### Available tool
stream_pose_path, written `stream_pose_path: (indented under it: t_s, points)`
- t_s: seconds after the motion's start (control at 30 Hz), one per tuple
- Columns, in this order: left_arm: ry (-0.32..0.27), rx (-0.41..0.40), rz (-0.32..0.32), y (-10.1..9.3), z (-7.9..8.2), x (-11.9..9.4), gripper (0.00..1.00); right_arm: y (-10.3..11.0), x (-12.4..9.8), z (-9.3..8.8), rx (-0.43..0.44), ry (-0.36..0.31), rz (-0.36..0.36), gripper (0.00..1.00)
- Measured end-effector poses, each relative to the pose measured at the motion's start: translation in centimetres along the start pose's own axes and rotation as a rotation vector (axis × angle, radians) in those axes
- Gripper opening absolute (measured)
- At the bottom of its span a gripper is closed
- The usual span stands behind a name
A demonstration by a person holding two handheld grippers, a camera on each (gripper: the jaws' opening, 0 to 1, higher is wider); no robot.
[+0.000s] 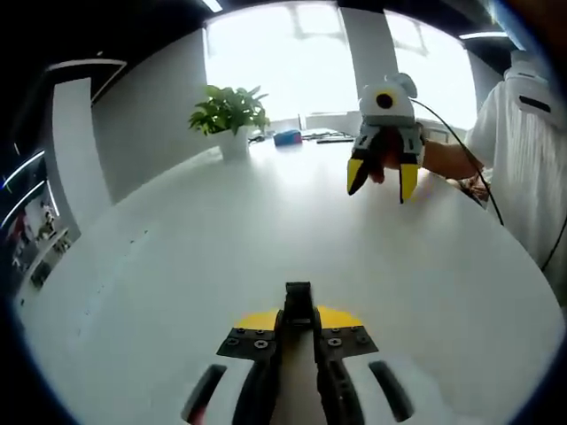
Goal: Snap the two parts of the plastic buckle together until the buckle closes and remains connected.
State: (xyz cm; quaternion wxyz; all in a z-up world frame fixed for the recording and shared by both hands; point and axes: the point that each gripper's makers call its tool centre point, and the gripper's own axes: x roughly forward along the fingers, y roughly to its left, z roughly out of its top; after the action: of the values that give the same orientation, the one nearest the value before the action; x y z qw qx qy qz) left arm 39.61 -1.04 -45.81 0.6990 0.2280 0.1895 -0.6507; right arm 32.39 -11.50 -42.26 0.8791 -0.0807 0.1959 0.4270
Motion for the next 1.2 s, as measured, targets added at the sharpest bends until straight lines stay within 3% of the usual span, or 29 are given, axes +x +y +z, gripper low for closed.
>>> stream_pose_path:
  t_s: [0.47, 0.83, 1.0, 1.2]
  points:
    - [0.007, -0.002, 0.016, 0.8, -0.2, -0.3, 0.15, 0.4, 0.1, -0.3, 0.021, -0.001, 0.020, 0.39]
    - [-0.007, -0.023, 0.042, 0.2, -0.6, -1.2, 0.25, 0.7, 0.2, -0.2, 0.033, -0.008, 0.035, 0.40]
    - [-0.020, -0.030, 0.079, 0.1, -0.8, -1.7, 0.25, 0.7, 0.2, -0.2, 0.037, -0.008, 0.027, 0.41]
    - [0.024, -0.076, 0.227, 0.3, -1.5, -3.2, 0.31, 0.6, 0.2, 0.3, 0.039, -0.028, 0.013, 0.40]
